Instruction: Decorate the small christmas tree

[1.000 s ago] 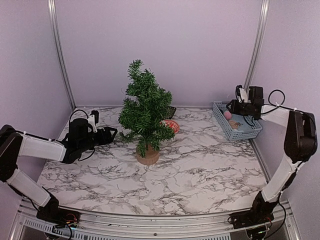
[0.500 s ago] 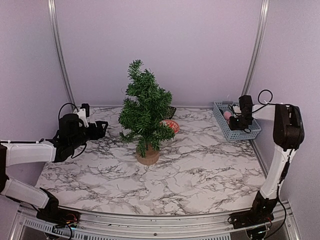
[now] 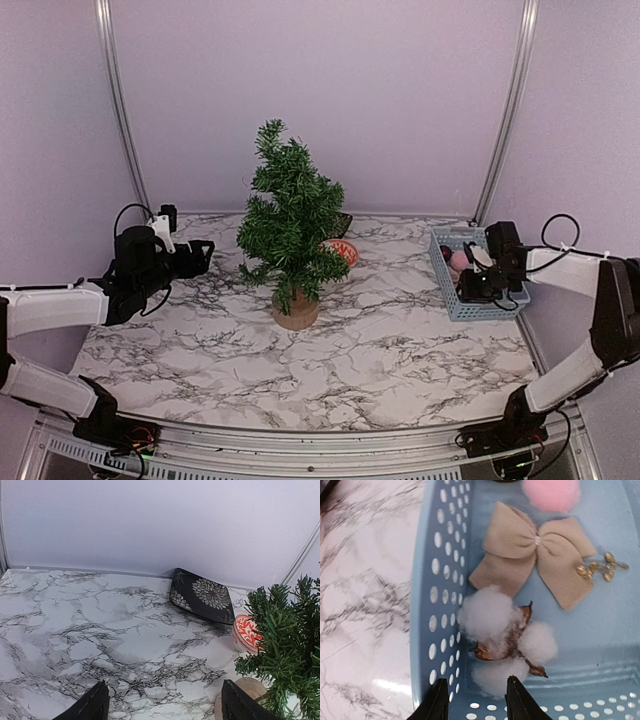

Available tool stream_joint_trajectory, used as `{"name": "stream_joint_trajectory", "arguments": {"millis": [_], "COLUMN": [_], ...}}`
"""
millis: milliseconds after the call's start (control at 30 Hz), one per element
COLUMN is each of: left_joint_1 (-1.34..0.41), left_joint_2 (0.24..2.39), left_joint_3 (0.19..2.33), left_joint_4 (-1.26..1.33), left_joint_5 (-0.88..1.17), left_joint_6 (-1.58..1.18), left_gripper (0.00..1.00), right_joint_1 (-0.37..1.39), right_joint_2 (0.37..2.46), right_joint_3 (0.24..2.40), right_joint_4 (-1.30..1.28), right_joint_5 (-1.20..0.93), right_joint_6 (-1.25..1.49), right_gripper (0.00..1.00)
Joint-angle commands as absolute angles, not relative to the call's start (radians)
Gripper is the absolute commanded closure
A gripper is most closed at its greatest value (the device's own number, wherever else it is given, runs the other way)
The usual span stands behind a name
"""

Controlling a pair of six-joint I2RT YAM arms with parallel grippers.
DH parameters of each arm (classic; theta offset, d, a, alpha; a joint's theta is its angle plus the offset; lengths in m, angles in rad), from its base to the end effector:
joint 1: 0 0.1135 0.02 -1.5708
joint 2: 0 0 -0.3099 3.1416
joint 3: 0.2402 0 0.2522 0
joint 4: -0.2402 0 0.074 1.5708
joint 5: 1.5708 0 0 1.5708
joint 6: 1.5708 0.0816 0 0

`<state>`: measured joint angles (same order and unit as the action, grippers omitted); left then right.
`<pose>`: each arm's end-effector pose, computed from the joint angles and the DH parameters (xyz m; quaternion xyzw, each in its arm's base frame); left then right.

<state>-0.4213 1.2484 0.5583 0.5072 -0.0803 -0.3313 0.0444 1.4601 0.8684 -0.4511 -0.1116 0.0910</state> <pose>0.2780 -0.1174 0.2695 0.0089 0.7685 -0.2061 0.6057 0.3000 0.0224 0.2007 0.0079 0.9639 0.0713 0.2563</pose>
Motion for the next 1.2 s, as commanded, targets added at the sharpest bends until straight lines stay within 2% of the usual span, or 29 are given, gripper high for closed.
{"name": "stream_joint_trajectory", "arguments": {"millis": [0,100,167,267,400,500,667,833,967,1167], "left_joint_1": [-0.417,-0.416,-0.416,-0.417,-0.416,-0.416,-0.408,-0.407,-0.406,-0.406], "left_joint_2": [1.208,1.203,1.199,1.198,1.211,1.210,1.175,1.156,1.162,1.193], "left_joint_3": [0.551,0.545,0.540,0.536,0.546,0.561,0.575,0.583,0.592,0.607], "left_joint_4": [0.498,0.499,0.498,0.498,0.497,0.494,0.471,0.454,0.445,0.444], "left_joint_5": [-0.096,-0.107,-0.115,-0.121,-0.110,-0.094,-0.105,-0.106,-0.088,-0.061], "left_joint_6": [-0.341,-0.339,-0.336,-0.333,-0.336,-0.333,-0.332,-0.328,-0.343,-0.359], "left_gripper": [0.22,0.22,0.22,0.22,0.21,0.21,0.18,0.18,0.18,0.18], "right_joint_1": [0.150,0.291,0.309,0.309,0.231,0.135,0.069,-0.028,-0.062,-0.071], "right_joint_2": [1.303,1.226,1.194,1.131,1.118,1.177,1.328,1.463,1.536,1.649], "right_joint_3": [0.739,0.787,0.807,0.841,0.907,0.935,1.036,1.039,1.023,1.048], "right_joint_4": [-0.548,-0.647,-0.718,-0.775,-0.706,-0.610,-0.505,-0.428,-0.396,-0.330], "right_joint_5": [-0.177,-0.089,-0.065,0.009,0.056,-0.004,-0.020,-0.072,-0.064,-0.066], "right_joint_6": [0.265,0.371,0.405,0.406,0.337,0.269,0.165,0.093,0.043,0.045], "right_gripper": [0.61,0.57,0.57,0.56,0.56,0.56,0.54,0.50,0.46,0.46]}}
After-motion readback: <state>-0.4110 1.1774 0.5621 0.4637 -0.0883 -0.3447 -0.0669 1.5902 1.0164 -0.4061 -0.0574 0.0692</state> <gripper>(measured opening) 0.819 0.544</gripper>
